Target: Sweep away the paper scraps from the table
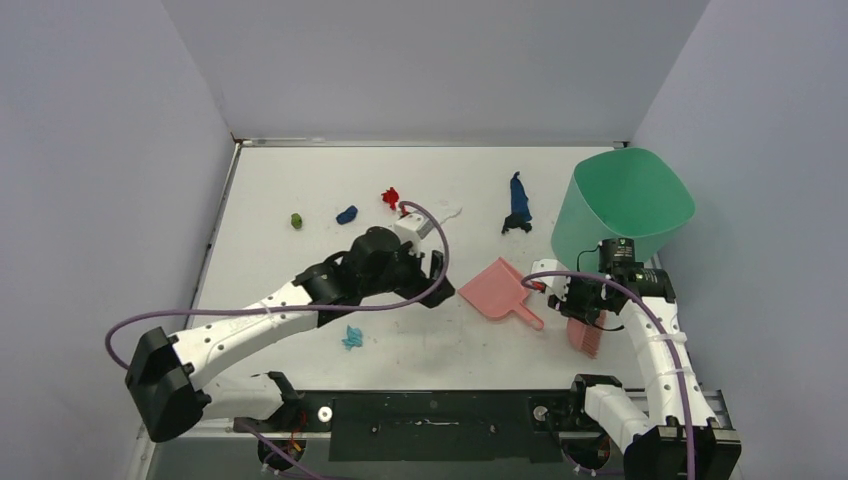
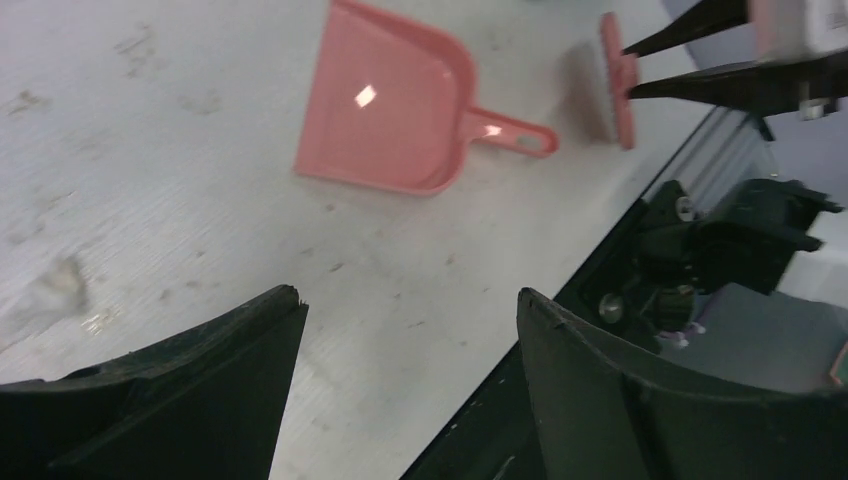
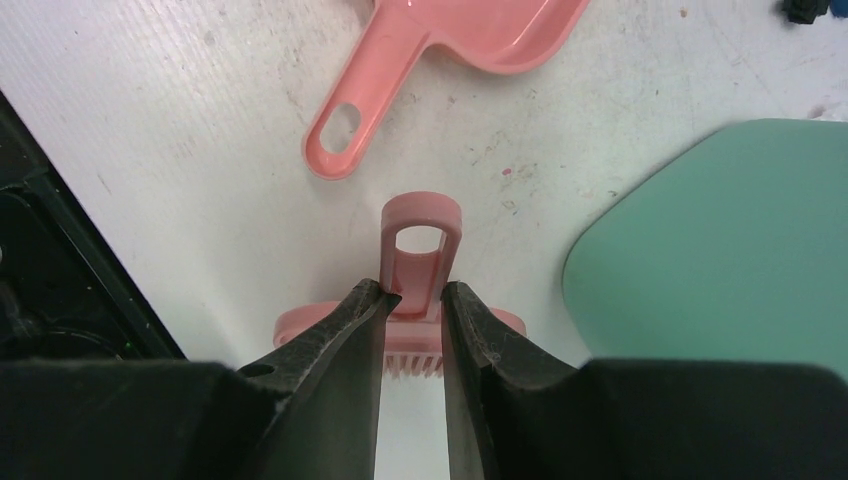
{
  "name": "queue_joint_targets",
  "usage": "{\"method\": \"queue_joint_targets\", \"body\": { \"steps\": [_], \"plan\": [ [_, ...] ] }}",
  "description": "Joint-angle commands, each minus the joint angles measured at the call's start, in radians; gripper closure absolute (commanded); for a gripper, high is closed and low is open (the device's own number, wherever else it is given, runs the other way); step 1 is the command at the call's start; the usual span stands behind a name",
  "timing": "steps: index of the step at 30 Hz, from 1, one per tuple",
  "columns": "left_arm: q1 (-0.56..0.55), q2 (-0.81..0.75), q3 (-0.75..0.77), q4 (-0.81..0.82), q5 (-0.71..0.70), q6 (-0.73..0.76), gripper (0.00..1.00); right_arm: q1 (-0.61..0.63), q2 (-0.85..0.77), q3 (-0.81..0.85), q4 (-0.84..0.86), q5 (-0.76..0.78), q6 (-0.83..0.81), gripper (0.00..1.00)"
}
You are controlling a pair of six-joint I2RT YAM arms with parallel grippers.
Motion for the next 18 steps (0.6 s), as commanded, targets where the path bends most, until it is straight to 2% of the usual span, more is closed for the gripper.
{"method": "queue_joint_targets", "body": {
  "steps": [1, 6, 9, 18],
  "plan": [
    [-0.121, 0.118, 0.136, 0.168, -0.028, -0.162, 0.24, 0.009, -0.023, 0.022, -0.007, -0.091, 0.035, 0.92],
    [-0.139, 0.232, 0.101, 0.457, 0.019, -0.430, 0.35, 0.009, -0.035, 0.034, -0.005, -0.137, 0.058, 0.92],
    [-0.146, 0.325, 0.136, 0.534, 0.058, -0.500, 0.40, 0.009, -0.037, 0.038, -0.002, -0.156, 0.074, 0.92],
    [-0.199, 0.611, 0.297, 0.674, 0.133, -0.585, 0.35, 0.010, -0.037, 0.028, 0.002, -0.175, 0.092, 0.92]
  ]
}}
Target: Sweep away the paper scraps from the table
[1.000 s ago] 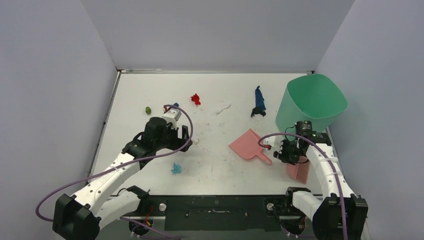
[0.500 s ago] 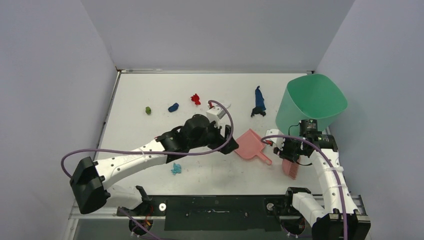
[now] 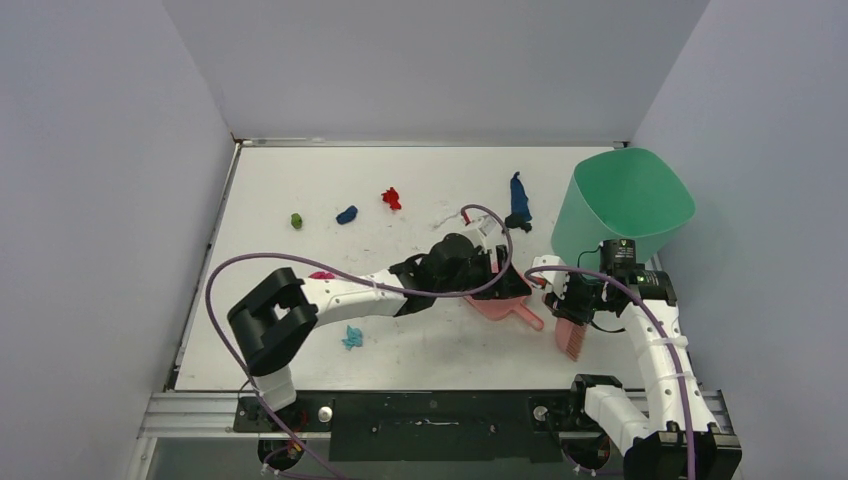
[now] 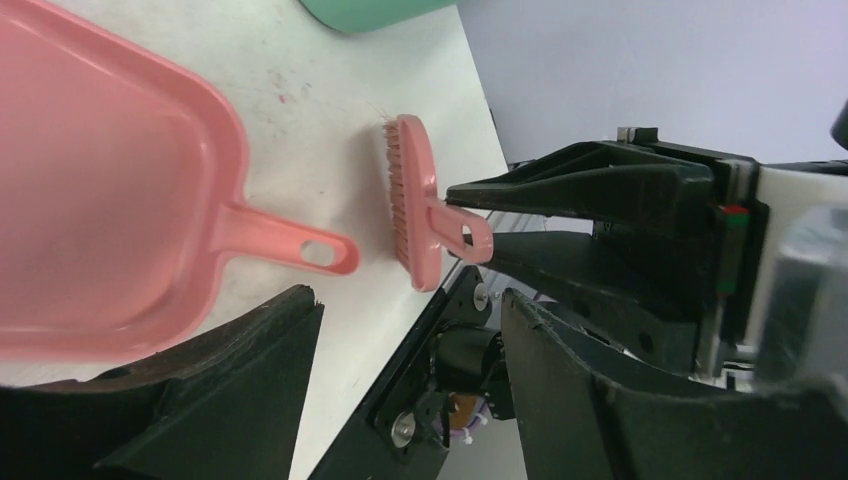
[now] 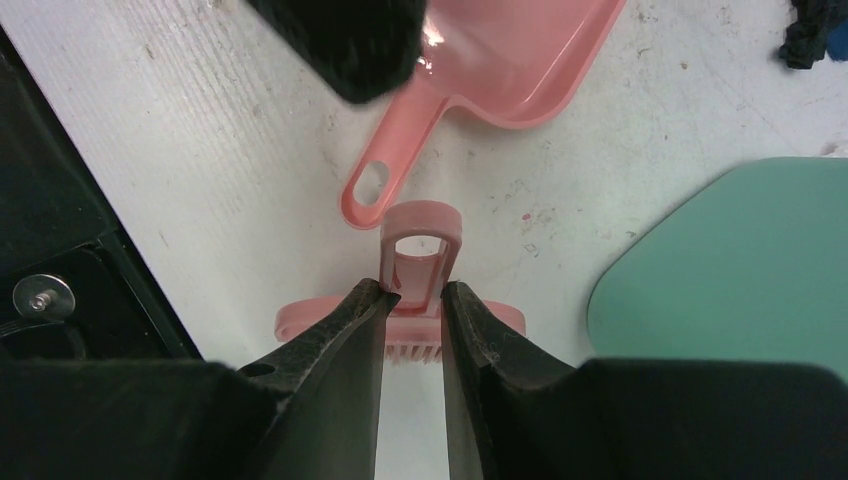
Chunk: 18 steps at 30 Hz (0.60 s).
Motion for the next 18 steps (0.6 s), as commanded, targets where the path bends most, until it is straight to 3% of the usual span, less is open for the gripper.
{"method": "queue_joint_targets", "body": {
  "steps": [1, 11, 18],
  "plan": [
    [-0.021, 0.090, 0.107, 0.169, 0.071, -0.066, 0.35, 0.005, -0.014, 0.024, 0.009, -0.062, 0.012, 0.92],
    [-0.024, 0.228, 0.180, 0.270, 0.190, -0.101, 0.38, 0.005, -0.019, -0.015, 0.034, -0.081, 0.034, 0.92],
    [-0.023, 0.264, 0.201, 0.254, 0.197, -0.105, 0.59, 0.005, -0.022, -0.019, 0.042, -0.101, 0.050, 0.92]
  ]
}}
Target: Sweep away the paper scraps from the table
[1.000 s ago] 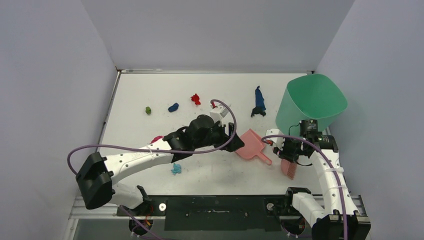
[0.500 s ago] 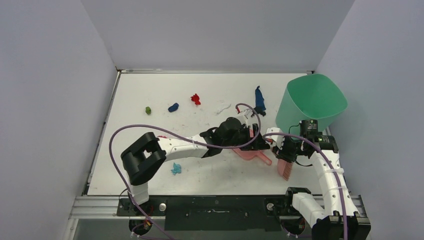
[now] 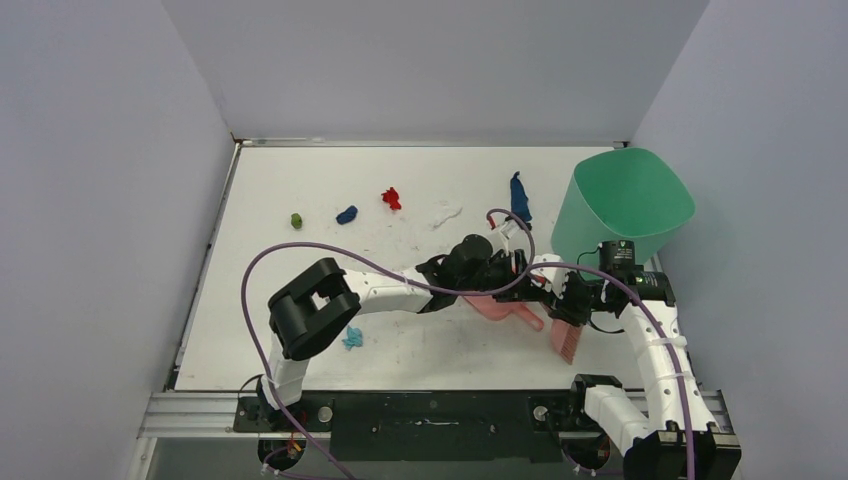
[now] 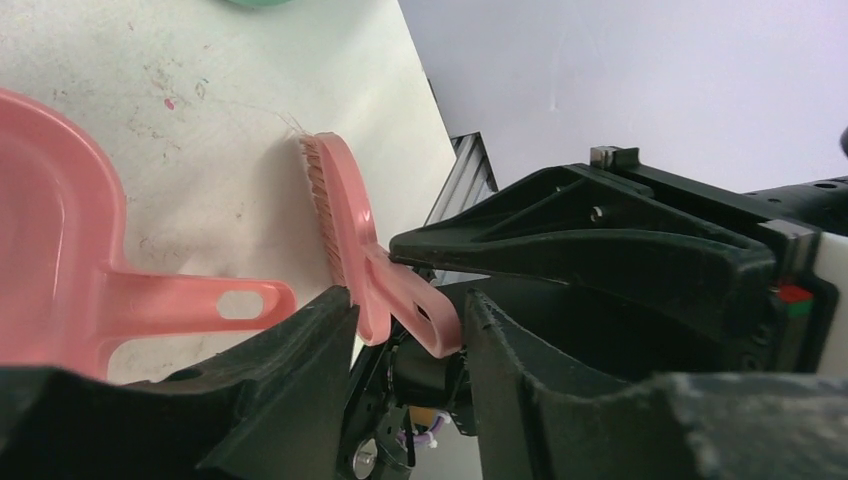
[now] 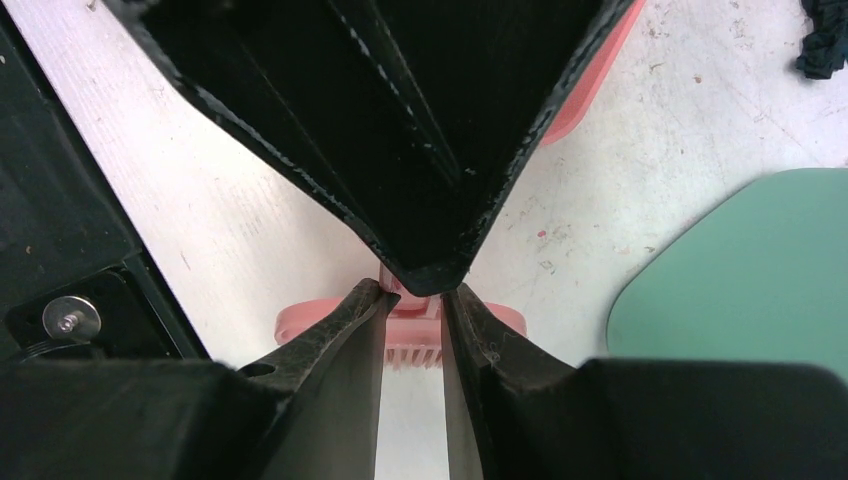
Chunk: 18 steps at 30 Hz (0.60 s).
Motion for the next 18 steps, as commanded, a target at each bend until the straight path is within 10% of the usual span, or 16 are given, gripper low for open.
{"method": "queue_joint_targets", "body": {
  "steps": [1, 10, 18],
  "plan": [
    [0.000, 0.016, 0.057, 0.065, 0.036, -0.010, 0.62, 0.006, -0.018, -0.002, 0.029, -0.060, 0.011, 0.92],
    [0.000, 0.018, 0.064, 0.072, 0.049, -0.015, 0.98, 0.004, -0.027, 0.010, 0.009, -0.063, 0.020, 0.84],
    [0.021, -0.096, 0.010, -0.012, 0.058, 0.129, 1.00, -0.011, -0.021, 0.235, -0.022, -0.178, 0.189, 0.29]
  ]
}}
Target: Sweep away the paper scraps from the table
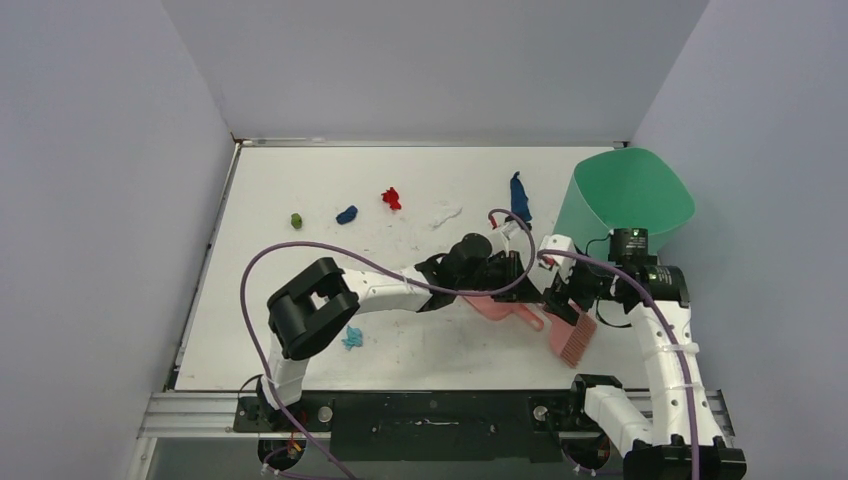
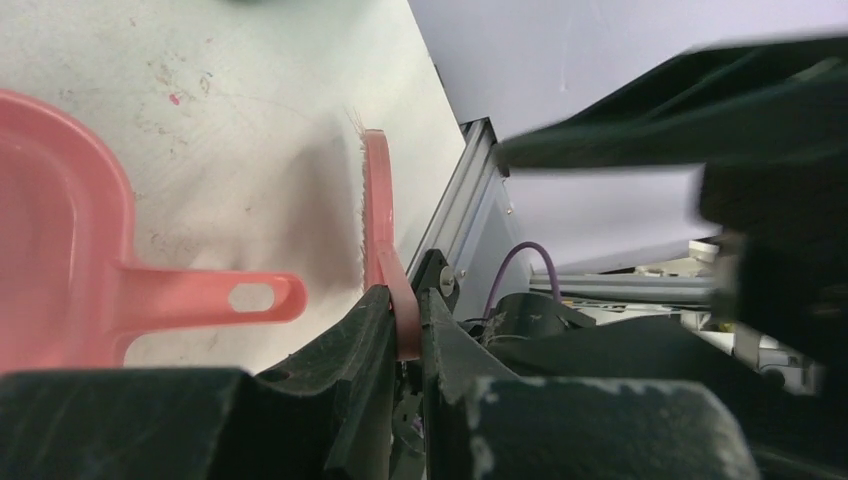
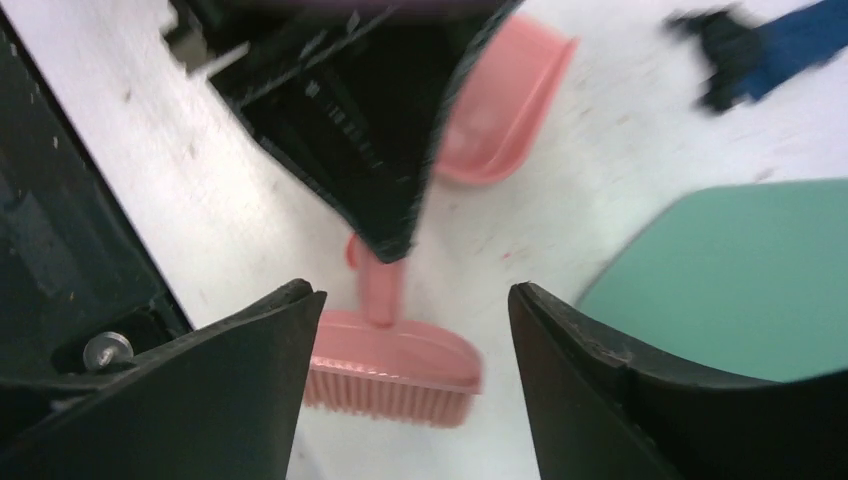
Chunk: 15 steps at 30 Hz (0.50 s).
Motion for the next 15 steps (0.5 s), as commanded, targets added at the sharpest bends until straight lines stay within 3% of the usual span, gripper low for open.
{"method": "queue_joint_targets", "body": {
  "steps": [1, 8, 15],
  "plan": [
    [0.019, -0.135, -0.005, -0.033, 0.028, 0.139, 1.00, -0.009, 0.008, 0.187, -0.014, -0.159, 0.112, 0.24],
    [0.043, -0.297, -0.038, -0.195, 0.114, 0.312, 1.00, -0.009, 0.164, 0.407, -0.220, -0.256, -0.009, 0.18],
    [0.041, -0.544, -0.096, -0.470, 0.059, 0.557, 1.00, 0.001, 0.124, 0.353, -0.263, -0.281, -0.165, 0.17]
  ]
}}
